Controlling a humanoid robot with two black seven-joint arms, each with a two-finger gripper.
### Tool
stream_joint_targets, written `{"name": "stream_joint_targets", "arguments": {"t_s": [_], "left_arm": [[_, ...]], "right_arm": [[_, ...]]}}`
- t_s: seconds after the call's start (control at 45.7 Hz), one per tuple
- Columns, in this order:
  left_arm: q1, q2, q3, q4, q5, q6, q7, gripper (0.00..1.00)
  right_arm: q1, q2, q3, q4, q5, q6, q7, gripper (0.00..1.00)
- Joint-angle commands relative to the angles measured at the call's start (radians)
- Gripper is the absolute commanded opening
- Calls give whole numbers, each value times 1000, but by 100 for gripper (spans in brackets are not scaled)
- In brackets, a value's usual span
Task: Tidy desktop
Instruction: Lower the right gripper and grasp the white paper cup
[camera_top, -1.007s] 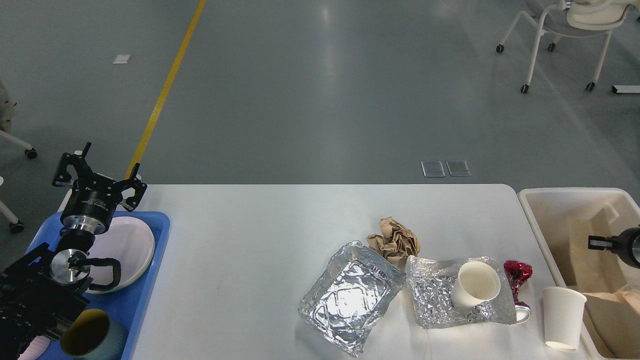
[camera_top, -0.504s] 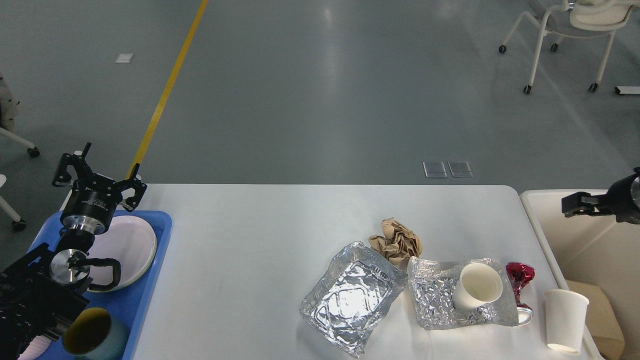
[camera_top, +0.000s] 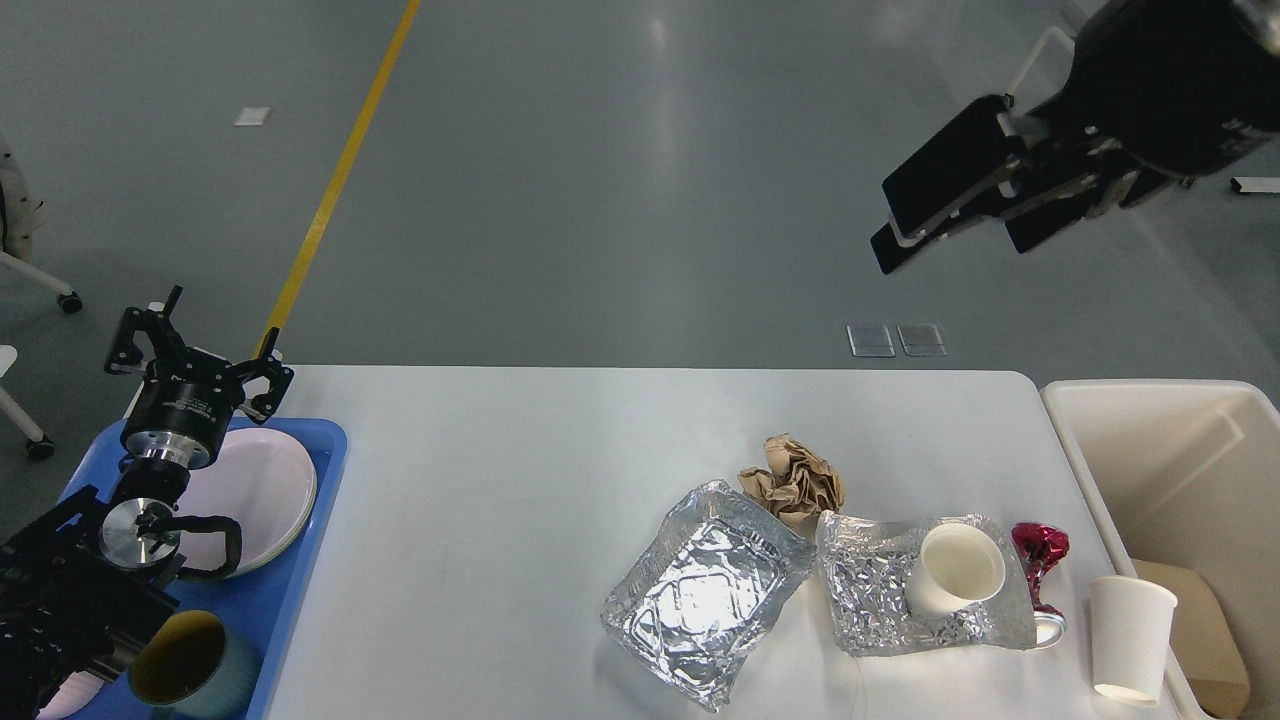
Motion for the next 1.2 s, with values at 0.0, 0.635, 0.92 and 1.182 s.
{"name": "stream_joint_targets", "arguments": {"t_s": [0.0,0.635,0.92,1.182], "left_arm": [[0,0,0,0,0,0,0,100],[0,0,0,0,0,0,0,100],[0,0,0,0,0,0,0,100],[0,0,0,0,0,0,0,100]], "right_arm": [[-34,1,3,26,25,-19,-11,100],[-1083,93,-241,-219,74,-697,-161,100],[-1213,133,-220,-253,154,-803,-161,100],[-1315,142,-216,-276,165,-918,-147,34]]}}
